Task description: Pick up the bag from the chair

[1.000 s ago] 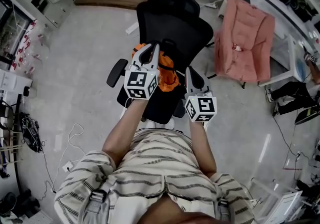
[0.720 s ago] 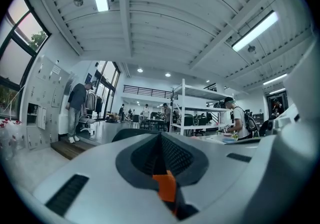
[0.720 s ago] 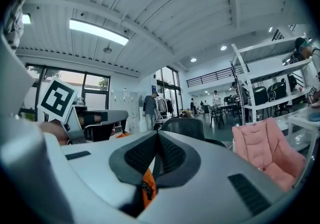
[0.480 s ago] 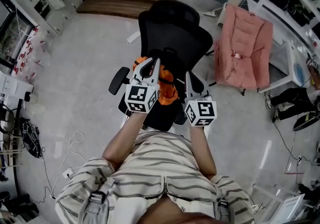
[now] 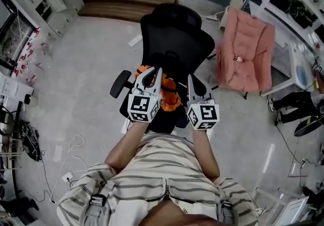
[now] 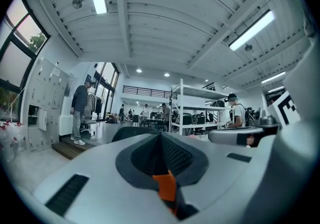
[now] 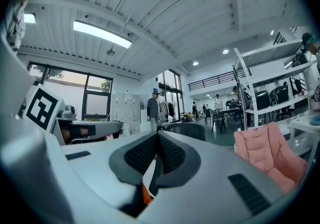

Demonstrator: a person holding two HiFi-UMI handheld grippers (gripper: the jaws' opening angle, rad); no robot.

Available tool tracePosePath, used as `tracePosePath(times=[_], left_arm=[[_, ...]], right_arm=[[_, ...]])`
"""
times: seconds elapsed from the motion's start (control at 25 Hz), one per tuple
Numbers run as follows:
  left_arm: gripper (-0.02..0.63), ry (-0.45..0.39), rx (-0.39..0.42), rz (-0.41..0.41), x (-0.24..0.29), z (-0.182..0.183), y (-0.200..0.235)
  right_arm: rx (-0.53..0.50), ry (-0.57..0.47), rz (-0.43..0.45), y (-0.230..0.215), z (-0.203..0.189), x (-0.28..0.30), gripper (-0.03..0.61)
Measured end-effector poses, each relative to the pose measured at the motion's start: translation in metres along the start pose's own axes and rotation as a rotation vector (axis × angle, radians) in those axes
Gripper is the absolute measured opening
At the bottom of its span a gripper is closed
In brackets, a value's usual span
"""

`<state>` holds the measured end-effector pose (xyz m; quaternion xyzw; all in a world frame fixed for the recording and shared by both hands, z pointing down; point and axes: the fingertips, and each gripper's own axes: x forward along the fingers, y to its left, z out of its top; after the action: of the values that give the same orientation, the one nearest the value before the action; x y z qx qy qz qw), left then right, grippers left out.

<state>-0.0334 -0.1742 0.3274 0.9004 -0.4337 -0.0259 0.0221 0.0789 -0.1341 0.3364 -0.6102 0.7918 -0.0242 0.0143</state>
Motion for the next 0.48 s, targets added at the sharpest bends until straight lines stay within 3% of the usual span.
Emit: tracePosePath(times=[0.48], left_arm=[[0.026,-0.007,0.03,0.026,-0.014,-0.005,-0.01]], right_arm=[[-0.003,-0.022,-0.005,-0.008,0.005,-0.011,0.018]])
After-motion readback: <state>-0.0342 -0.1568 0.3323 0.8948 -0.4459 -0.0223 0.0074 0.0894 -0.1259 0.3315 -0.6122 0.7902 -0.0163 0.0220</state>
